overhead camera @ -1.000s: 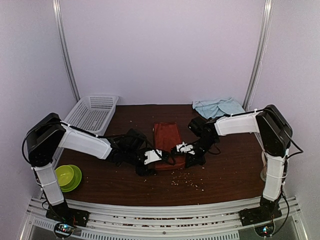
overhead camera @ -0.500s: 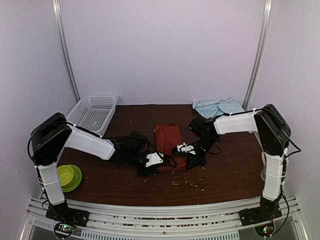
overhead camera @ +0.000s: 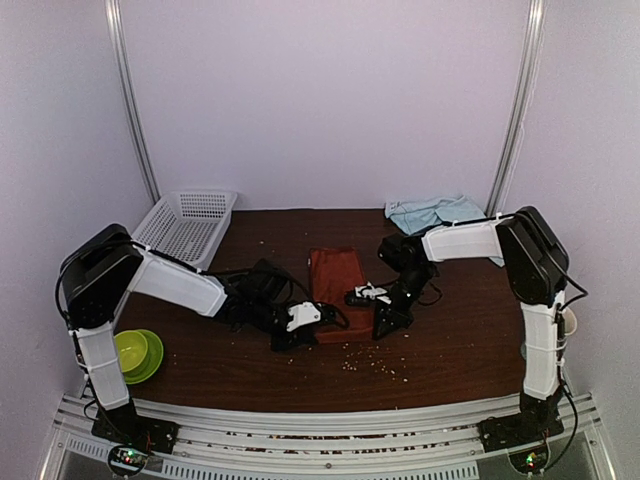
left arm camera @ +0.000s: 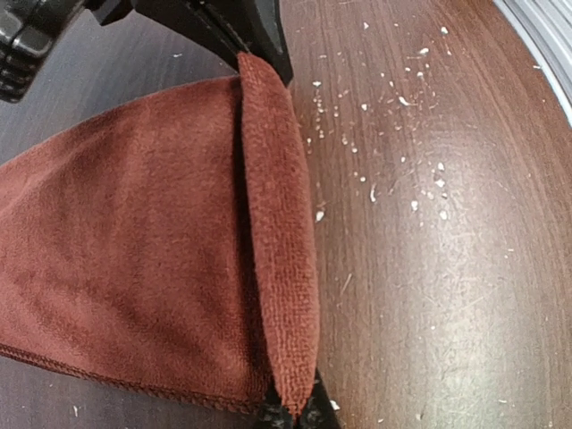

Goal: Roll the towels
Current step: Roll the towel at the center of the board.

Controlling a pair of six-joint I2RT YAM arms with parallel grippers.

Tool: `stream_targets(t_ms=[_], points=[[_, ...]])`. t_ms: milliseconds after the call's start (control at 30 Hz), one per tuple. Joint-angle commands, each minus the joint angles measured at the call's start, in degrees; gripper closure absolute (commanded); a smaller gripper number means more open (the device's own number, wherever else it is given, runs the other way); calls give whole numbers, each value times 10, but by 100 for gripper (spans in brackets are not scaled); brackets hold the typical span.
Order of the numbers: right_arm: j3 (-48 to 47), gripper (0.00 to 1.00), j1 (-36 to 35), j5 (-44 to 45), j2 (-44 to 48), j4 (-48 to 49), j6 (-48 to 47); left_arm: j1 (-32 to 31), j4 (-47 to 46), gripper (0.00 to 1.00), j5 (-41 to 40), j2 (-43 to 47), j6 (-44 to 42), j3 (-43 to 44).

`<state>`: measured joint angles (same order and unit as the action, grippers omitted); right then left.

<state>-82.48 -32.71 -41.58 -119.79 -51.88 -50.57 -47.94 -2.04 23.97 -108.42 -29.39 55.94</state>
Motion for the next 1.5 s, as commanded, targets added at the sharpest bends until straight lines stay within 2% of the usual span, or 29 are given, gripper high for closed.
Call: stream_targets(t_ms=[0, 367, 567, 800, 1033, 1200, 1467], points=[[-33, 100, 8, -30, -26, -67, -1, 15, 3, 100, 38, -12, 14, 22], [-84, 100, 30, -58, -65, -114, 31, 31, 24, 97, 42, -37, 36, 50], [-100, 96, 34, -60, -83, -105, 67, 37, 32, 97, 30, -59, 48, 63], [-111, 97, 43, -50, -100, -76, 134, 43, 45, 97, 25, -69, 54, 74], [-129, 100, 59, -42, -114, -86, 163, 53, 76, 100, 26, -80, 65, 84], [-134, 96, 59, -29, -113, -93, 170, 53, 90, 100, 29, -83, 72, 89], [-132, 73, 59, -19, -79, -91, 158, 54, 99, 100, 31, -102, 76, 104]])
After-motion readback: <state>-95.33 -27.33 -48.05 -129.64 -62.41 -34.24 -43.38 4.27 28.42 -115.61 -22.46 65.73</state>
